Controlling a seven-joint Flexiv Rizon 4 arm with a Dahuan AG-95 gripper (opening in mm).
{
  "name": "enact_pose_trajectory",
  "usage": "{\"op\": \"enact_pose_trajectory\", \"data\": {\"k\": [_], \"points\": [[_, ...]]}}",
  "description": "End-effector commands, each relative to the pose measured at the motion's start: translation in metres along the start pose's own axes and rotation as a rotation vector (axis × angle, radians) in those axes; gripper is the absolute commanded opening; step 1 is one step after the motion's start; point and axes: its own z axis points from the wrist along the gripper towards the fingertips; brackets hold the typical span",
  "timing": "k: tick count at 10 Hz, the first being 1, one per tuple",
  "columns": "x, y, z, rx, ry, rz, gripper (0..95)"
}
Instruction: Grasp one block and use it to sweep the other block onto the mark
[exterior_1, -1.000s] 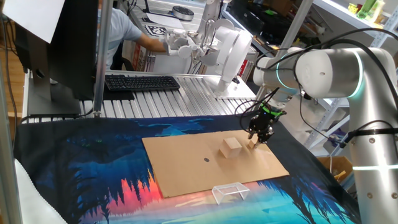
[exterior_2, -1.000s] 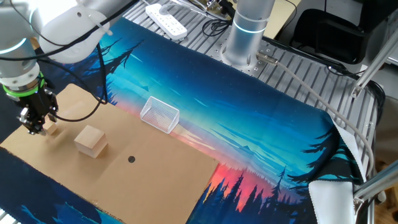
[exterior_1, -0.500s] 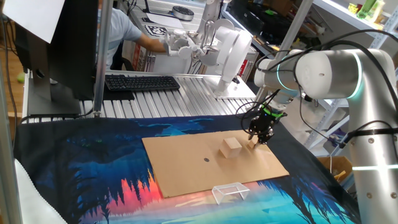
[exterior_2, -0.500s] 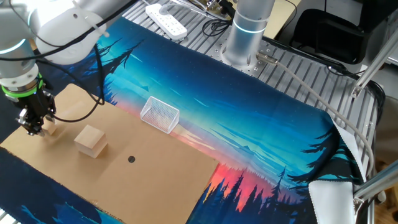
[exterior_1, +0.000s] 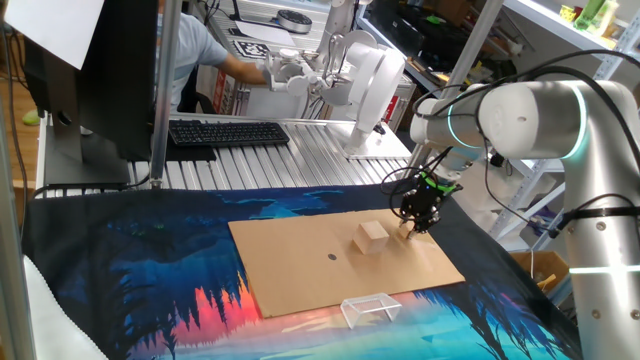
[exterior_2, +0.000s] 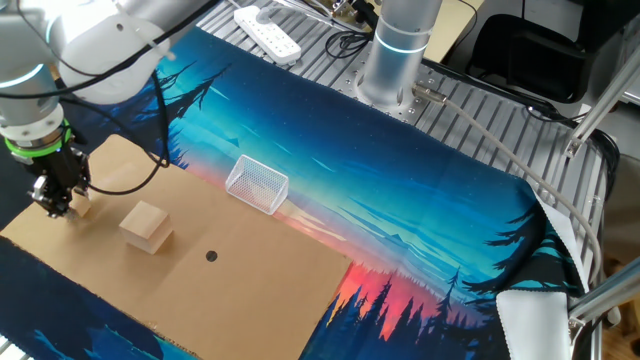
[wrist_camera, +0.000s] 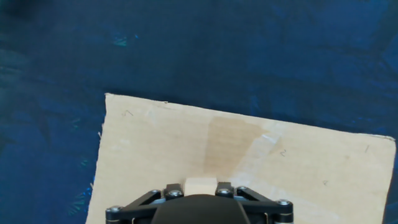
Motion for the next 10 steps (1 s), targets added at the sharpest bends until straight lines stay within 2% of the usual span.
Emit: {"op": "enact_pose_trajectory", "data": {"k": [1, 5, 10], "points": [[-0.0013, 0.0016, 0.0006, -0.002, 0.003, -0.007, 0.0], [-0.0014, 0.0024, -0.0012, 0.002, 0.007, -0.013, 0.0], [0.0031, 0.0005, -0.0058, 0.009, 0.032, -0.018, 0.0]]}}
